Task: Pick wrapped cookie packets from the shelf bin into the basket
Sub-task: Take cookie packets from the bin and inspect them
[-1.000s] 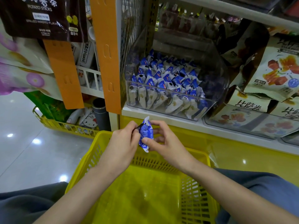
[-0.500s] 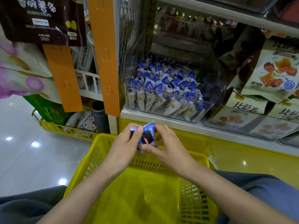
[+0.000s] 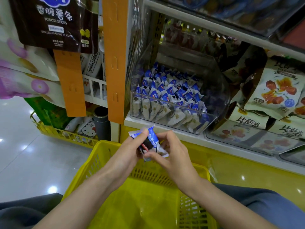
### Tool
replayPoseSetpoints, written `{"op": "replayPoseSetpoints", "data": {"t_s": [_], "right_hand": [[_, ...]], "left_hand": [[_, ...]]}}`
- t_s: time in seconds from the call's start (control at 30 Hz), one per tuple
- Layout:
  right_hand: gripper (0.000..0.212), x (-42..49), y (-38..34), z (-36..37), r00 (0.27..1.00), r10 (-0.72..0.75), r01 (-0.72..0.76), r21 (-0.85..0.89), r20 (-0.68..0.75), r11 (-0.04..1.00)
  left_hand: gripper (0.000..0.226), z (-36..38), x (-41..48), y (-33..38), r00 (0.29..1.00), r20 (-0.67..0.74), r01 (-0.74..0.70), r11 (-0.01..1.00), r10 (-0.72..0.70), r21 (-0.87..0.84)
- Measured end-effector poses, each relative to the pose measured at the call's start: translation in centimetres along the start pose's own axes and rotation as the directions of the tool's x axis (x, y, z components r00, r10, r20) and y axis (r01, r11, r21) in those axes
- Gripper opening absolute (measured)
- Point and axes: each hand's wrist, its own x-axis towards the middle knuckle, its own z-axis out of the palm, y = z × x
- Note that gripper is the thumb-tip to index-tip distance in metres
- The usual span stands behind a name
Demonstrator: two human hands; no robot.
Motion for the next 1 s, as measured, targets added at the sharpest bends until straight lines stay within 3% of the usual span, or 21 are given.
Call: {"op": "replayPoseSetpoints", "data": {"t_s": [0.1,0.2,0.3,0.37,0.43,0.53,0.63,0.73,0.83,1.0], "right_hand": [[0.023,0.7,-0.8,-1.5,0.996,-0.082,0.083,-0.039,0.042,0.996],[0.013,3.0,-1.4,-4.9,0.959,-0.251,0.227,-0.177,-0.129,0.958],[0.012,7.3,-1.6,-8.3,0.969,-0.147,0.084,-0.29,-0.201,0.953],[0.011,10.3,-0.6,-9.6,0.993,0.062,-0.097,-0.398,-0.101,0.912],[0.015,12.4,0.6,-10.3,0.969,0.247,-0.211,-0.5,0.006,0.84],[0.026,14.0,2.1,-10.6,0.925,0.347,-0.186,-0.609,0.158,0.772],[0.022,14.6,2.6,-10.4,0.912,0.361,-0.168,-0.623,0.196,0.764],[0.003,14.8,2.4,-9.8,0.925,0.323,-0.142,-0.604,0.202,0.784],[0.01,14.8,2.0,-9.6,0.937,0.275,-0.083,-0.63,0.214,0.772],[0.022,14.7,0.7,-10.4,0.989,0.146,-0.131,-0.578,-0.021,0.805]], "left_hand": [[0.052,-0.2,0.0,0.3,0.998,-0.013,-0.063,0.996,0.063,0.058],[0.049,-0.7,0.1,0.8,0.995,-0.039,-0.091,0.991,0.095,0.093],[0.046,-0.9,0.1,1.0,0.995,-0.05,-0.087,0.993,0.091,0.074],[0.043,-0.7,0.2,1.0,0.994,-0.052,-0.09,0.993,0.094,0.071],[0.036,-0.6,0.3,1.2,0.994,-0.051,-0.097,0.994,0.1,0.059],[0.028,-0.6,0.5,1.4,0.992,-0.06,-0.106,0.993,0.109,0.052],[0.022,-0.6,0.5,1.6,0.992,-0.057,-0.112,0.994,0.113,0.014],[0.021,-0.6,0.6,1.8,0.994,-0.066,-0.09,0.996,0.088,-0.026],[0.018,-0.7,0.7,1.8,0.994,-0.092,-0.07,0.997,0.067,-0.028],[0.014,-0.9,0.8,1.9,0.991,-0.127,-0.053,0.999,0.052,0.0]]}}
